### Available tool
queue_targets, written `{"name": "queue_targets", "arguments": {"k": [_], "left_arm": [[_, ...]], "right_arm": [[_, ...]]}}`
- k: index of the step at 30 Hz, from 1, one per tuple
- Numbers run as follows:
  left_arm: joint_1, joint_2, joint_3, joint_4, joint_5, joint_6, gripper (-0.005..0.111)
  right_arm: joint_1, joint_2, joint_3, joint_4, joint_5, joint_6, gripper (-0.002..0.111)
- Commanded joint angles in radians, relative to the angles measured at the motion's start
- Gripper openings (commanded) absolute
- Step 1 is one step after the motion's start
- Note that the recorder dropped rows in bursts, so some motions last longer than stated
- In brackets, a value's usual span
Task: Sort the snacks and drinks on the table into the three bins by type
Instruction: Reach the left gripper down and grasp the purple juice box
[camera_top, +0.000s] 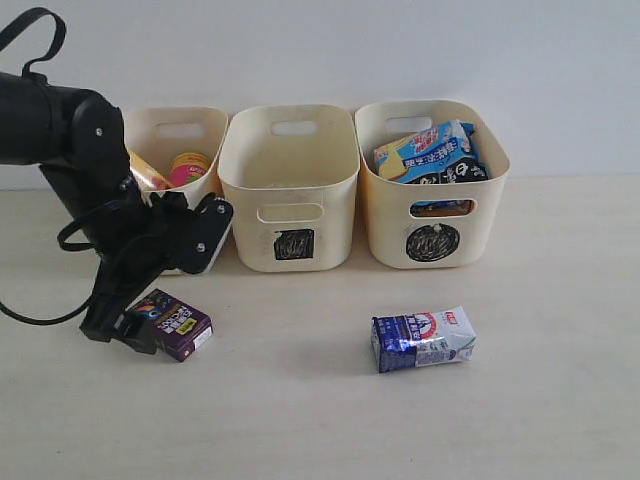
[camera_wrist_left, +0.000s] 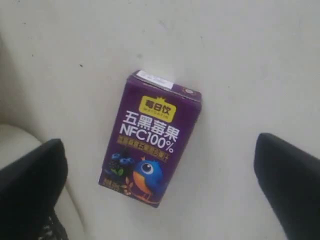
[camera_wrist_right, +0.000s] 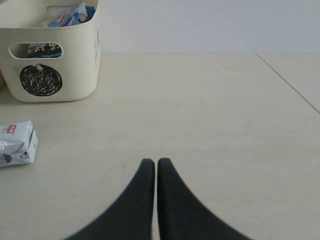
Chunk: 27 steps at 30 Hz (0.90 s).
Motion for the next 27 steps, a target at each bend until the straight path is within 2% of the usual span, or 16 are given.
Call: {"name": "queue_targets", "arguments": {"k": [1, 9, 20, 22, 24, 26, 27], "left_arm": [[-0.005, 0.026, -0.007, -0.007, -0.022, -0.013, 0.097], [-0.005, 0.071, -0.007, 0.015, -0.018, -0.013, 0.097], [-0.005, 0.164, -0.014, 0.071, -0.086, -0.013, 0.096], [-0.005, 0.172, -0.014, 0.104, -0.082, -0.013, 0.089], [-0.005, 0.176, -0.014, 0.121, -0.074, -0.013, 0.076], [-0.005, 0.176, -0.014, 0.146, -0.055, -0.013, 0.05], [-0.005, 0.176, -0.014, 0.16, -0.042, -0.013, 0.029]], "right_arm": [[-0.002, -0.005, 0.0, -0.007, -0.009, -0.002, 0.0], [-0.002, -0.005, 0.0, -0.007, -0.009, -0.002, 0.0], [-0.002, -0.005, 0.0, -0.007, -0.009, -0.002, 0.0], [-0.002, -0.005, 0.0, -0.007, -0.009, -0.002, 0.0], [-0.002, -0.005, 0.0, -0.007, -0.009, -0.002, 0.0], [-0.002, -0.005, 0.0, -0.007, -0.009, -0.002, 0.0], [-0.002, -0.005, 0.0, -0.007, -0.009, -0.002, 0.0]]}}
